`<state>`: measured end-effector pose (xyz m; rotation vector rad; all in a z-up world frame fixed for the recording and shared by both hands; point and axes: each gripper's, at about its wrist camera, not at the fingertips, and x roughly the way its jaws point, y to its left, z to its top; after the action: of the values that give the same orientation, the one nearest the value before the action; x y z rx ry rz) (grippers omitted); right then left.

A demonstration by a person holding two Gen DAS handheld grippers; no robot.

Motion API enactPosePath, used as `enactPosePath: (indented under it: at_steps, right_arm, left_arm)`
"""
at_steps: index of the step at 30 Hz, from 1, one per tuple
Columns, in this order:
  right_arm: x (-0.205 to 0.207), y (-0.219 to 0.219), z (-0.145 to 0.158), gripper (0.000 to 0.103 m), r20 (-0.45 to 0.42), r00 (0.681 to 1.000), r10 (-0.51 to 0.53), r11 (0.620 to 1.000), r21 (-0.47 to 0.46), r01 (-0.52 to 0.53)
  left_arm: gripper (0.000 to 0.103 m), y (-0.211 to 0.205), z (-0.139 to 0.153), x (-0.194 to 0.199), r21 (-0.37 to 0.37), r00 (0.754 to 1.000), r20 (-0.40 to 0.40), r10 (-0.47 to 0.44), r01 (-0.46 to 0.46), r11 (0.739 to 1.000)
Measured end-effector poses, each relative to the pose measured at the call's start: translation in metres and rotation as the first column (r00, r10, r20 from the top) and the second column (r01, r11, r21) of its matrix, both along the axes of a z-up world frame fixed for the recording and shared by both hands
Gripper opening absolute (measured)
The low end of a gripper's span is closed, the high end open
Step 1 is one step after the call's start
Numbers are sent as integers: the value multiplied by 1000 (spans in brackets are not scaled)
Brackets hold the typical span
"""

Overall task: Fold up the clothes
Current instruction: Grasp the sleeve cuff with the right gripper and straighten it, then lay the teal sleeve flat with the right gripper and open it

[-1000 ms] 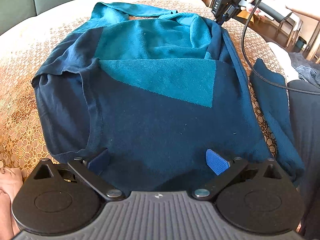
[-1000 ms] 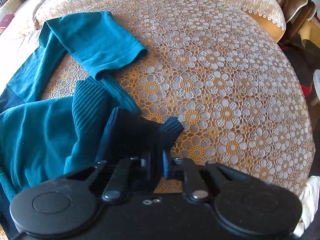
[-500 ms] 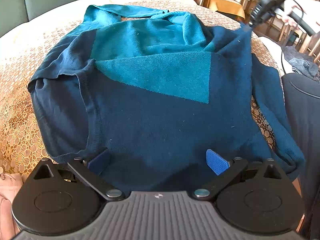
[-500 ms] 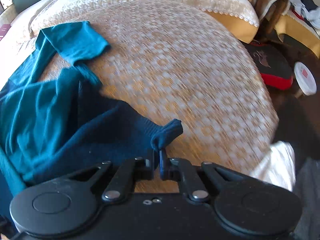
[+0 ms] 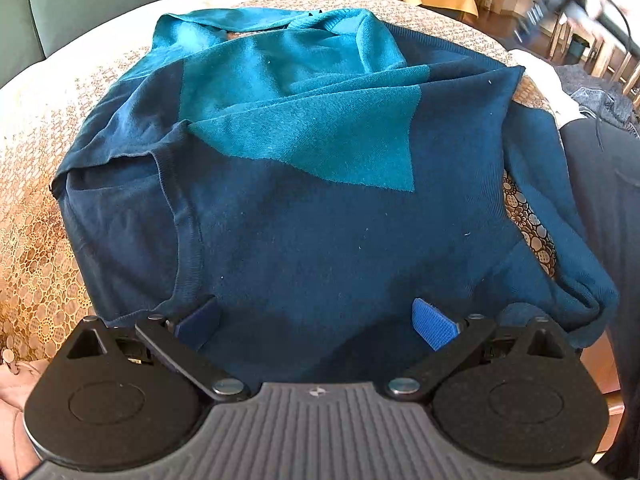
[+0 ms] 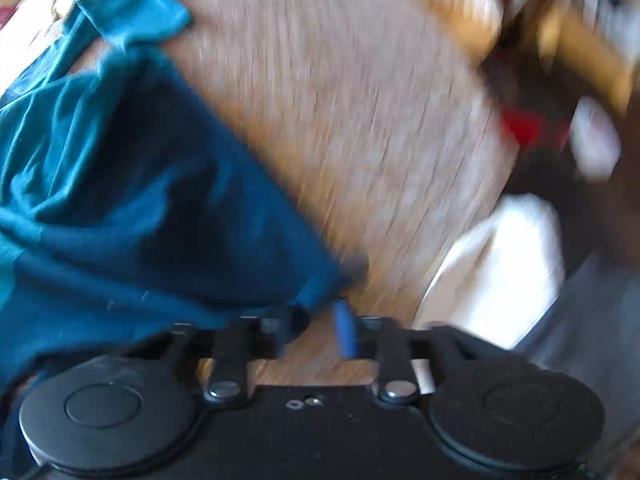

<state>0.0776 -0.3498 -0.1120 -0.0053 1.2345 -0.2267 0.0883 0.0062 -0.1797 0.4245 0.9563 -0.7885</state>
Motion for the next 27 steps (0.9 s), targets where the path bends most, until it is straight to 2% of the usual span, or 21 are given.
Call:
enactPosePath:
  at_steps: [2,4,8,10,15,19,20,23,27]
  right_arm:
    - [22,6,21,103,82,992,93,996,-23,-92]
    - [51,13,32,103,128,979,156,987,16,-160]
    - [115,40,33,103,216,946,240,962,76,-261]
    - [147,53,26,103,222,944,242,958,103,-269]
    - [209,90,-7,103,160,948,275,949,113,-295]
    - [225,109,-38,103,54,958,282,955,86,-286]
    - [225,108,-40,103,49,961,273,957,90,-276]
    - [221,95,-34,103,84,976,202,969,126,-212]
    - [197,51,-12,103,180,982,62,982,163,-92]
  left_arm:
    - [103,1,0,0,-2,1000,-3,4,-4,1000]
    - [103,1,0,0,-8,1000,-7,10,-10,1000]
    - [103,3,1,0,-15,1000,-16,24,-25,1000]
    - [103,2,2,1,-18,999,-22,33,-34,999]
    - [103,2,2,2,-18,999,-30,43,-43,999]
    - [103,2,3,3,-26,998,-38,58,-59,998]
    - [103,2,3,3,-28,997,-39,61,-62,998]
    - [103,2,3,3,-33,997,-39,66,-67,997]
    - [103,4,3,2,-38,997,-38,66,-67,997]
